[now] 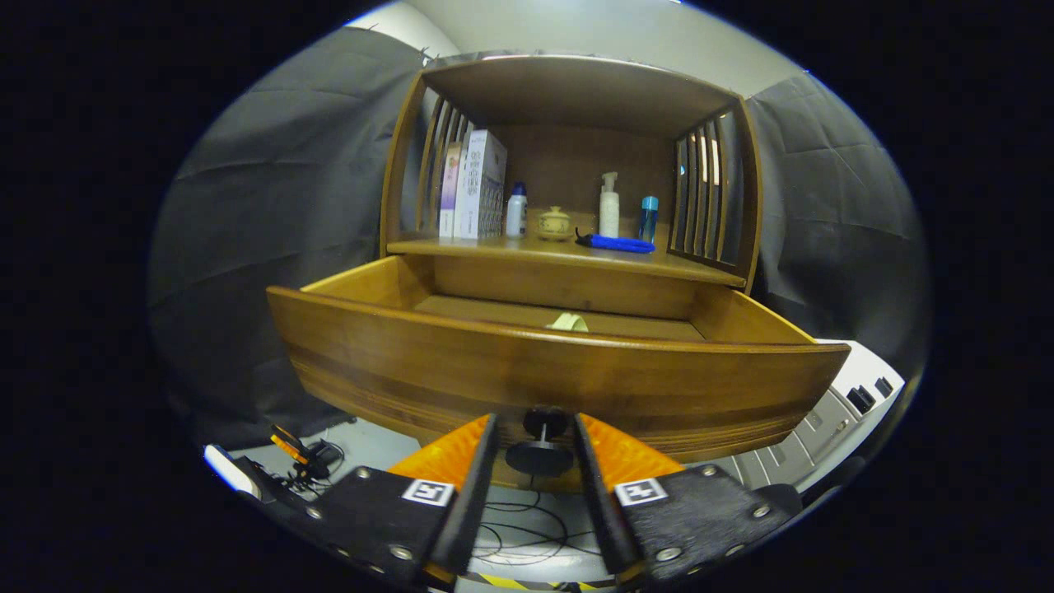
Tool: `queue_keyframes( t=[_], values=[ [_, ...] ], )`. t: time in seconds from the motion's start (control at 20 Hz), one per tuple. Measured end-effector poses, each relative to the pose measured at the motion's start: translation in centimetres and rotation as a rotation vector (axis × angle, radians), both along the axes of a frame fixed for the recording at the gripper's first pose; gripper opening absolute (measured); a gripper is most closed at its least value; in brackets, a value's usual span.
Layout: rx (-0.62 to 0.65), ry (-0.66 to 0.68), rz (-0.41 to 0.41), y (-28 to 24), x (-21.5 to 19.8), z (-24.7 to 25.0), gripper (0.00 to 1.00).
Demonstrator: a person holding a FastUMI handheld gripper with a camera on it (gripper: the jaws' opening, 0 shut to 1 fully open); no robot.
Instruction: Pull open the drawer, take out the items inside it, and place them on the countertop above the cabinet.
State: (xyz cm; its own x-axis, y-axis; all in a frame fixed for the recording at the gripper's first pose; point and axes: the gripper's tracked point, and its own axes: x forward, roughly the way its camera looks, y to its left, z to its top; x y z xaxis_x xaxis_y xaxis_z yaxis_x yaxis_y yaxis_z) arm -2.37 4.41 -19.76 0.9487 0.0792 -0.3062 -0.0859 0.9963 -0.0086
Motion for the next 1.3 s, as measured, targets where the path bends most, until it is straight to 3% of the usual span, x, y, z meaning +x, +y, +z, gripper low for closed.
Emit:
queue_keyframes(
  t=[0.15,0.4,0.6,0.95,1.3],
  values=[
    [0.086,-0.072,0.039,1.2,-0.4,3.7,0.97],
    [0.102,-0.100,-0.028,-0.7,1.4,9.0,0.96],
    [0.118,-0.018,-0.107,-2.2,5.3,11.0,0.96],
    [0.110,0.206,-0.232,-3.4,12.4,8.7,0.96],
    [0.092,0.427,-0.228,-2.1,15.7,2.8,0.96]
  ],
)
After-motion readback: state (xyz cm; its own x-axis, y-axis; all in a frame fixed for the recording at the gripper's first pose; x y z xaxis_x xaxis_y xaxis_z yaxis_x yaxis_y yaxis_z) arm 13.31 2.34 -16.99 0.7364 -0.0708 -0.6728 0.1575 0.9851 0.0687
